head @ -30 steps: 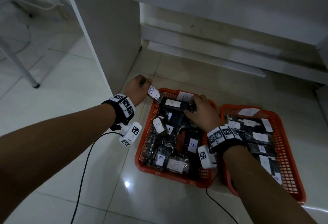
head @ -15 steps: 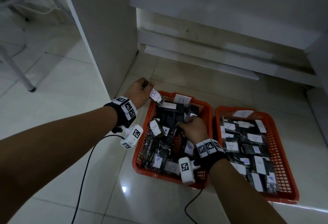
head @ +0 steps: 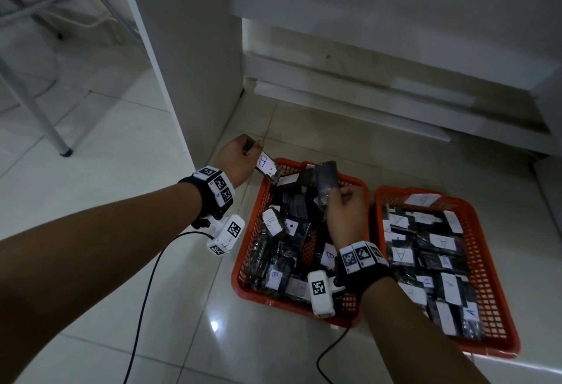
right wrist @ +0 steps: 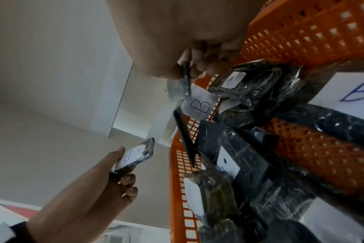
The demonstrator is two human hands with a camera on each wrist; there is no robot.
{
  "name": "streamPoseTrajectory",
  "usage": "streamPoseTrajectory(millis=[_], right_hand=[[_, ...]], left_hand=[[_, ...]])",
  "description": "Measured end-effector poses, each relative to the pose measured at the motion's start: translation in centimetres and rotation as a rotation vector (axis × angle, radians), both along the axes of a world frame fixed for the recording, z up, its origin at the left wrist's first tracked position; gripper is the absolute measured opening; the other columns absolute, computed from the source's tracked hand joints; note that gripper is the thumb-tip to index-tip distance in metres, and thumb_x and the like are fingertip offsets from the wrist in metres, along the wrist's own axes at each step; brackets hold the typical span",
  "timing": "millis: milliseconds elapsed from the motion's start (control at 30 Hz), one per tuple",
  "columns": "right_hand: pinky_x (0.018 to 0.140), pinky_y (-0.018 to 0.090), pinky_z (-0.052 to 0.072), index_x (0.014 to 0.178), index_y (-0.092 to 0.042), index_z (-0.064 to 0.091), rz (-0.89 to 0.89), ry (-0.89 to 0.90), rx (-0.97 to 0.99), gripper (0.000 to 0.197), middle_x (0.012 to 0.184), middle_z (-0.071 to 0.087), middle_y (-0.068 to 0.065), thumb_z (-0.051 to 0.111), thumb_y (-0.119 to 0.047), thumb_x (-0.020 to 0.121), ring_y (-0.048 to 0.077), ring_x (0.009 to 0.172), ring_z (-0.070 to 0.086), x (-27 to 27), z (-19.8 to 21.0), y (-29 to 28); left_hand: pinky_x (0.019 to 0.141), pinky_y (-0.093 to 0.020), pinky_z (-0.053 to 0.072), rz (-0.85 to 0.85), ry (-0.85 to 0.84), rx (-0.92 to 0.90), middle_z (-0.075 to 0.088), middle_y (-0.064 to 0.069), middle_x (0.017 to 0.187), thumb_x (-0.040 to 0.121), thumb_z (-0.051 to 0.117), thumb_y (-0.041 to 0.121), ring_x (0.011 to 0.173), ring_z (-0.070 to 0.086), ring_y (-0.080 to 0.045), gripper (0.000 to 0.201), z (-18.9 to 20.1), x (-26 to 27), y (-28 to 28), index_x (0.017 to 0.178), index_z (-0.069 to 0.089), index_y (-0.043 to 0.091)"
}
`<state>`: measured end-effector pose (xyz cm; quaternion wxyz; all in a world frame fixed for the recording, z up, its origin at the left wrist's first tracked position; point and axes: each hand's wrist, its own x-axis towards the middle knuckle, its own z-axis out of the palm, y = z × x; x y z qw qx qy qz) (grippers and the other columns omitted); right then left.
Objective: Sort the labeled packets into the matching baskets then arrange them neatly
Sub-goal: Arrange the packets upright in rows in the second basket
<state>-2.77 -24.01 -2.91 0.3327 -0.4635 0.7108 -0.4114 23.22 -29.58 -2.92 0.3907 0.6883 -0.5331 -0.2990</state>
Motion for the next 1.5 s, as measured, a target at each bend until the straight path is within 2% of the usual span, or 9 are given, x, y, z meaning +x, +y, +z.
streamPoseTrajectory(millis=[200,333,433,633,833,1033,1133,1300,1500], right_hand=[[0.071,0.032,0.053,0.107,-0.023,0.065,0.472,-0.004,0.246,0.017,0.093,0.072,0.003,0.072,-0.033,0.095,0.019,0.083,0.070,0.4,-0.8,-0.7],[0.077,0.034,0.057,0.105,-0.024,0.064,0.632,0.355,0.096,0.008,0.094,0.069,-0.005,0.067,-0.029,0.099,0.010,0.084,0.067,-1.0,-0.1,-0.4],[0.075,0.041,0.059,0.090,-0.028,0.059,0.764,0.421,0.029,0.011,0.086,0.067,-0.008,0.068,-0.022,0.092,0.008,0.079,0.066,-3.2,0.9,1.1],[0.077,0.032,0.057,0.102,-0.030,0.065,1.255,0.660,0.345,0.035,0.102,0.067,-0.012,0.081,-0.053,0.079,0.006,0.089,0.064,-4.2,0.3,6.5],[0.089,0.036,0.053,0.120,-0.023,0.062,1.210,0.752,0.233,0.048,0.126,0.056,-0.004,0.082,-0.045,0.083,0.015,0.109,0.056,-4.6,-1.4,7.7],[0.083,0.025,0.053,0.097,-0.025,0.070,1.154,0.463,0.330,0.011,0.101,0.069,-0.014,0.074,-0.016,0.093,0.002,0.092,0.064,-6.9,-0.1,6.4],[0.084,0.027,0.056,0.099,-0.024,0.072,1.110,0.393,0.378,0.010,0.100,0.071,-0.012,0.078,-0.023,0.091,0.001,0.092,0.065,-7.6,1.0,5.3],[0.081,0.025,0.051,0.124,-0.026,0.062,1.205,0.669,0.390,0.063,0.120,0.065,-0.008,0.087,-0.057,0.075,0.011,0.104,0.062,-5.7,-0.1,6.6],[0.079,0.033,0.050,0.107,-0.025,0.060,1.233,0.749,0.269,0.039,0.111,0.066,-0.005,0.086,-0.034,0.080,0.015,0.097,0.061,-4.6,-1.2,7.4]], left_hand=[[0.066,-0.032,0.051,-0.018,-0.016,-0.001,0.068,0.004,0.078,0.102,0.053,0.046,0.075,0.066,-0.018,0.028,0.1,-0.5,0.0,0.081,0.056,0.028],[0.062,-0.032,0.050,-0.015,-0.024,0.008,0.067,0.003,0.078,0.102,0.054,0.046,0.073,0.066,-0.019,0.027,0.0,-0.4,-0.2,0.084,0.057,0.026],[0.065,-0.035,0.051,-0.001,-0.005,-0.014,0.065,0.002,0.076,0.101,0.055,0.045,0.075,0.066,-0.024,0.028,-0.2,-0.3,-0.6,0.081,0.057,0.025],[0.065,-0.033,0.048,-0.008,-0.031,-0.015,0.068,-0.007,0.082,0.102,0.055,0.041,0.074,0.062,-0.022,0.036,0.7,-2.1,-1.2,0.092,0.062,0.008],[0.059,-0.025,0.040,-0.082,-0.074,0.022,0.064,0.008,0.079,0.103,0.051,0.048,0.073,0.060,-0.007,0.032,1.2,-4.7,-1.1,0.090,0.060,0.019],[0.061,-0.026,0.040,-0.099,-0.088,0.009,0.064,0.007,0.080,0.103,0.052,0.046,0.074,0.060,-0.008,0.029,1.1,-4.4,-0.7,0.086,0.058,0.024],[0.059,-0.026,0.039,-0.060,-0.081,0.005,0.063,0.005,0.079,0.103,0.052,0.046,0.073,0.059,-0.009,0.032,0.9,-3.5,-0.7,0.089,0.060,0.018],[0.061,-0.026,0.039,-0.072,-0.080,0.028,0.065,0.004,0.081,0.103,0.052,0.048,0.075,0.060,-0.011,0.030,0.6,-3.5,-0.5,0.084,0.057,0.025],[0.061,-0.027,0.040,-0.074,-0.096,0.032,0.066,0.002,0.083,0.103,0.052,0.047,0.075,0.061,-0.013,0.033,0.7,-3.7,-0.4,0.092,0.061,0.017]])
